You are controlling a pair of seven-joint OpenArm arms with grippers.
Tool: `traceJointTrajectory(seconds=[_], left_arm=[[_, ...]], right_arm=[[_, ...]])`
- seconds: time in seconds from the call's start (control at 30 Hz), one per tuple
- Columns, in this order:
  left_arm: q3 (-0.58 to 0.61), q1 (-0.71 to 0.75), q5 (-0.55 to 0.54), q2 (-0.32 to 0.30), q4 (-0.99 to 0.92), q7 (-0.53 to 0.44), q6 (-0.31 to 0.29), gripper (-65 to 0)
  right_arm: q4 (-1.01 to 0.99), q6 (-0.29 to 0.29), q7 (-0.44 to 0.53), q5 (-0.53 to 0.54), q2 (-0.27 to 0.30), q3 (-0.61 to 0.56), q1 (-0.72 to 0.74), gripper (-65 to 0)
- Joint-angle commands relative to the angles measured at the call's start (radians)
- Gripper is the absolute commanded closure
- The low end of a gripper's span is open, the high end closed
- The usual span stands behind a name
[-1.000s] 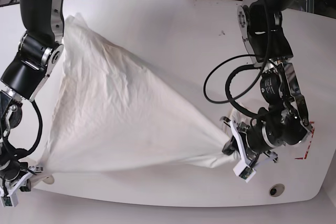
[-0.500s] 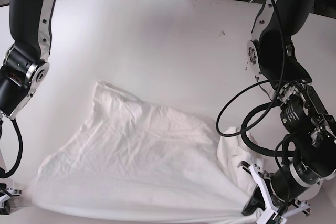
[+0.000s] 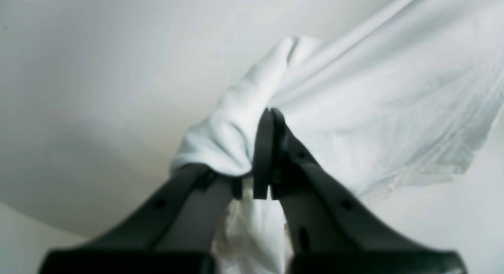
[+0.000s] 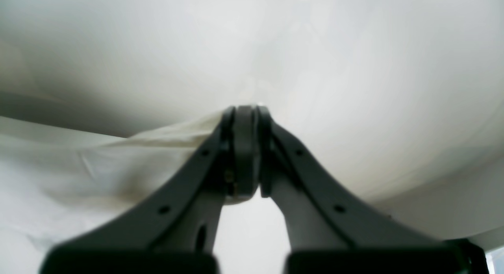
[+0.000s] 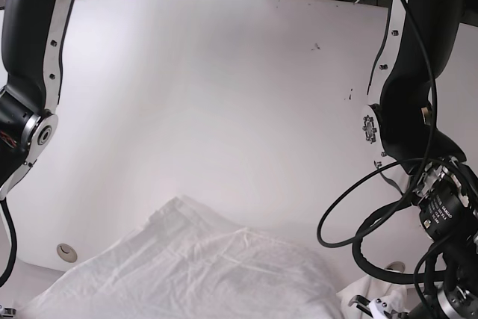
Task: Layout the t-shirt on the table in an organized manner, then fold the t-shirt properly
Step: 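Lift the shirt with both grippers and stretch it between them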
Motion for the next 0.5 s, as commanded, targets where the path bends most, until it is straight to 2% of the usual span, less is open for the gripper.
traceJointTrajectory(seconds=[0.0, 0.17, 0.33, 0.47], left_arm=[[0.004, -0.053, -0.010, 0.005, -0.018, -0.025, -0.001, 0.0], [0.006, -0.030, -0.010, 0.007, -0.063, -0.025, -0.001, 0.0], [0.006, 0.072, -0.011, 0.004, -0.099, -0.025, -0.001, 0.0], [0.006, 0.163, -0.011, 0.002, -0.110, -0.025, -0.001, 0.0]], right_arm=[[0.018, -0.001, -0.017, -0.010, 0.018, 0.003, 0.056, 0.0], [0.052, 0.000, -0.069, -0.002, 0.051, 0.006, 0.022, 0.0], [0.184, 0.000, -0.093, -0.002, 0.055, 0.014, -0.118, 0.0], [0.293, 0.000, -0.100, -0.002, 0.051, 0.077, -0.256, 0.0]])
